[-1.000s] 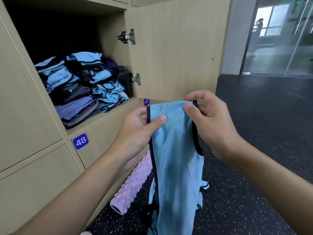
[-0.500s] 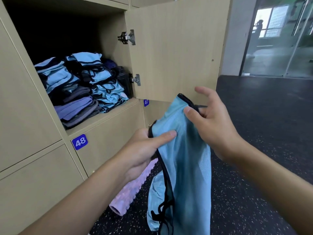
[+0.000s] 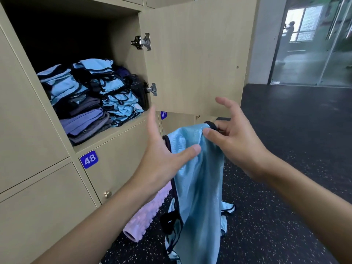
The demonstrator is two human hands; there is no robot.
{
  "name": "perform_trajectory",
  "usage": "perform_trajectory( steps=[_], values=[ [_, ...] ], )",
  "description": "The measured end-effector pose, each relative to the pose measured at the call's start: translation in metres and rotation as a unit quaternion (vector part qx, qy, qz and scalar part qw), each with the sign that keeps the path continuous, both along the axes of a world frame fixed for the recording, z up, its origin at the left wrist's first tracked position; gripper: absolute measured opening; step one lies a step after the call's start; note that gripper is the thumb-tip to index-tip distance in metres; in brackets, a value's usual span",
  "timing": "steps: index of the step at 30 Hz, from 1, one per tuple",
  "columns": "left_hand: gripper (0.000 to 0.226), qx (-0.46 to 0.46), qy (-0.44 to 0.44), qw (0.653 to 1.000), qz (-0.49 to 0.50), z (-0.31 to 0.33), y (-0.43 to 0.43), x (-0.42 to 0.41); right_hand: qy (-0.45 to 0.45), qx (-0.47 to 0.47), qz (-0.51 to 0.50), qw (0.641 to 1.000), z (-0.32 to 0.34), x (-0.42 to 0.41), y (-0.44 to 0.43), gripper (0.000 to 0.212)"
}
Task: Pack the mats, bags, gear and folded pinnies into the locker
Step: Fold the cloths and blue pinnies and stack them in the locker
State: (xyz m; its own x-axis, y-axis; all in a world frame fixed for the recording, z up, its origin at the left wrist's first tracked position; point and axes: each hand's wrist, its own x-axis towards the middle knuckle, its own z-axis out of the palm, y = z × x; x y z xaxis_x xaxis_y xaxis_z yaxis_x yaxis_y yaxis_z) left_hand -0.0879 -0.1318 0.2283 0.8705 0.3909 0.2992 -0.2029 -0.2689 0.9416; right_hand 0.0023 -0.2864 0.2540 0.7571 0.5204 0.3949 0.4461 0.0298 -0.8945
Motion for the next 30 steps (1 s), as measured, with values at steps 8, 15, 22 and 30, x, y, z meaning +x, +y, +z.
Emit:
perform_trajectory(
  steps=[8,15,22,30],
  values=[
    [0.023,-0.032,-0.044,0.998,0.033,0.016,-0.010,-0.005,0.016,-0.004,0.032,0.999,0.003,-0.003,-0.003,0.073],
    [0.036,-0.112,-0.045,0.993,-0.004,0.028,0.004,-0.007,0.049,-0.053,0.073,0.995,-0.002,-0.003,-0.002,0.075],
    [0.088,-0.109,0.044,0.991,-0.069,0.013,-0.002,-0.004,0.029,-0.029,0.057,0.998,0.003,-0.008,-0.002,0.075],
    [0.066,-0.186,-0.046,0.981,0.014,0.033,0.001,-0.004,0.088,-0.060,0.064,0.992,-0.006,-0.007,-0.002,0.101]
  ],
)
